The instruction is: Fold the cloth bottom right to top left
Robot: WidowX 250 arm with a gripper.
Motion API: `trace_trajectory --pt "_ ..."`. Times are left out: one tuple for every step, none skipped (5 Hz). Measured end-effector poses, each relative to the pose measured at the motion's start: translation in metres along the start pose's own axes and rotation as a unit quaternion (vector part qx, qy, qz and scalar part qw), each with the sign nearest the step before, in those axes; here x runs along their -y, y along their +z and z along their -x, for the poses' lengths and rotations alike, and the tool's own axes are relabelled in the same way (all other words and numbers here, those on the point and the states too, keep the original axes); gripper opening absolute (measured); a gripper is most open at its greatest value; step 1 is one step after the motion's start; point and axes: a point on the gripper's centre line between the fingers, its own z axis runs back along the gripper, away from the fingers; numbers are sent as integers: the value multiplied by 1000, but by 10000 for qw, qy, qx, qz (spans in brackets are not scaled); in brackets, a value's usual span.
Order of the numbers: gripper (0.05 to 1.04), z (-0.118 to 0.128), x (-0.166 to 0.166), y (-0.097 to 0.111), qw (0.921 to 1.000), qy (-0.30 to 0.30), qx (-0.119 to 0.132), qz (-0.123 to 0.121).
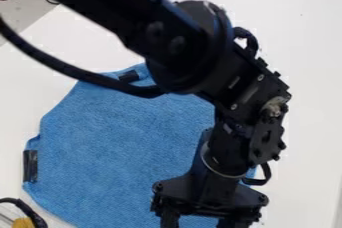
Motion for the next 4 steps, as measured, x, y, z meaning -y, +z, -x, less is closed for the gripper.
trace_trajectory --pt "1000 -5 5 -4 9999 -14 53 137" --pt "1000 -2 5 -17 9996 88 -33 266" --pt "1000 1 7 -27 9989 355 58 305" --pt "1000 0 8 -31 9978 430 132 482"
